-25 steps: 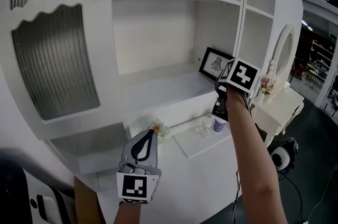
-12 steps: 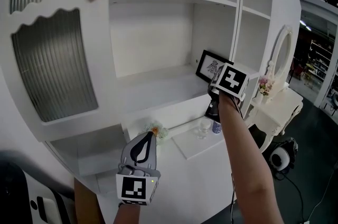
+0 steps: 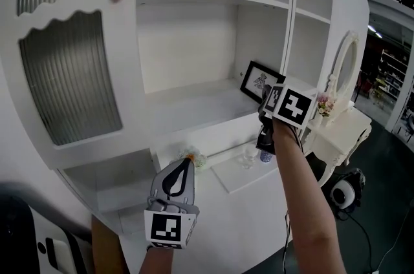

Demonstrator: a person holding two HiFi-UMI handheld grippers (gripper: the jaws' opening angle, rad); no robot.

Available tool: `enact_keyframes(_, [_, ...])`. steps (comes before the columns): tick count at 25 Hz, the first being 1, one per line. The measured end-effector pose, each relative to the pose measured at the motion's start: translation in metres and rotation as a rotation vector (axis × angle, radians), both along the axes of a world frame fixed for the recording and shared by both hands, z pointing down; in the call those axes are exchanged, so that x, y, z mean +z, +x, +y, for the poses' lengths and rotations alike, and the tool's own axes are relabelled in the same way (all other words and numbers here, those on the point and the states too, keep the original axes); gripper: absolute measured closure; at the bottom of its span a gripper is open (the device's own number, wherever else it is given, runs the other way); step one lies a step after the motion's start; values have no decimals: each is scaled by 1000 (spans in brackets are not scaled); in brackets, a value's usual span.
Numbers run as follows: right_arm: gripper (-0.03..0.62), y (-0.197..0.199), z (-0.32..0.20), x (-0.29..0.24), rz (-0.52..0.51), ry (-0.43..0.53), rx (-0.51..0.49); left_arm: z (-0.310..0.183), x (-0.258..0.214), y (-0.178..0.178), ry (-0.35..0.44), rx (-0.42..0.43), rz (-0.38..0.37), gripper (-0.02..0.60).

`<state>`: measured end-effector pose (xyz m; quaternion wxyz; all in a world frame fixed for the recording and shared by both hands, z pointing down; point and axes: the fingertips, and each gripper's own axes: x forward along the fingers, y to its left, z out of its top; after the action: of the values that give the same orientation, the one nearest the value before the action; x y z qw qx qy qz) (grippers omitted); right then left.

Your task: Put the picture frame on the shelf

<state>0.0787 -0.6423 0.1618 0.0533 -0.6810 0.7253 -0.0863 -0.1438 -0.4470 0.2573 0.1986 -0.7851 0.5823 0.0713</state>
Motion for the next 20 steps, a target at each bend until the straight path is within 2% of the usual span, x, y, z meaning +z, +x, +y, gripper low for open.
enact_keyframes(5, [368,7,27,3,15,40,-33,3,0,7,-22,18,6,572])
enact_keyframes(10, [373,10,54,13,70,45,-59,8,-6,12,0,30,-2,572])
enact_keyframes(16, [481,14,92,19,203,92,-49,17,-15,20,21,53,4,572])
enact_keyframes(20, [526,11,115,17,269,152,-60,22,-18,22,27,59,6,572])
